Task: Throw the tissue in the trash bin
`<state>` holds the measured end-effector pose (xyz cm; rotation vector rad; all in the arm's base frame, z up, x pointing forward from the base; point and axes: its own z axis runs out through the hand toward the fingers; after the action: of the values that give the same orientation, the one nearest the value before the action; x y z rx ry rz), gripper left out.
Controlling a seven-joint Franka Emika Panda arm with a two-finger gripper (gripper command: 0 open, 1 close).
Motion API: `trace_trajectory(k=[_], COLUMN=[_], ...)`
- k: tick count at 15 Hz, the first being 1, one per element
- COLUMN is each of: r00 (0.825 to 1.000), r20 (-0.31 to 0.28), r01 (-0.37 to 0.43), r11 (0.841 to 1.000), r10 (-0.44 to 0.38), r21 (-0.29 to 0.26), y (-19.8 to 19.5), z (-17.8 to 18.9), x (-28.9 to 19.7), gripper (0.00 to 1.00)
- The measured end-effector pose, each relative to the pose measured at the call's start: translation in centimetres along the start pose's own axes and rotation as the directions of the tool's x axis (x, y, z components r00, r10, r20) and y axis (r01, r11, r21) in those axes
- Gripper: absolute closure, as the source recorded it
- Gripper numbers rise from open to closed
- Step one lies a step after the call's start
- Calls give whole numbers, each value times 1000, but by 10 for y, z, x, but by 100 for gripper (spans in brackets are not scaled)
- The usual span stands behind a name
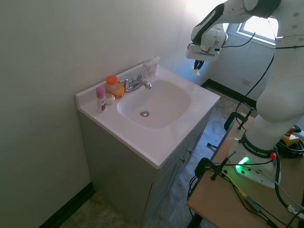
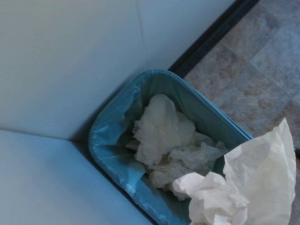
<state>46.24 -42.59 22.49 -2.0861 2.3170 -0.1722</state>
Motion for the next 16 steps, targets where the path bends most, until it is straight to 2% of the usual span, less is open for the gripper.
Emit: trace_trajectory(k=[2, 3, 5, 16], r00=[1000, 1000, 1000, 998], r20=[5, 7, 7, 35], r01=[5, 7, 4, 47], r11=[999, 999, 999, 998], r10=[-5, -6, -3, -45], r21=[-36, -47, -52, -42], y=[-13, -18, -23, -28], z=[42, 57, 68, 63], x=[0, 1, 5, 9], gripper=[100, 0, 0, 0])
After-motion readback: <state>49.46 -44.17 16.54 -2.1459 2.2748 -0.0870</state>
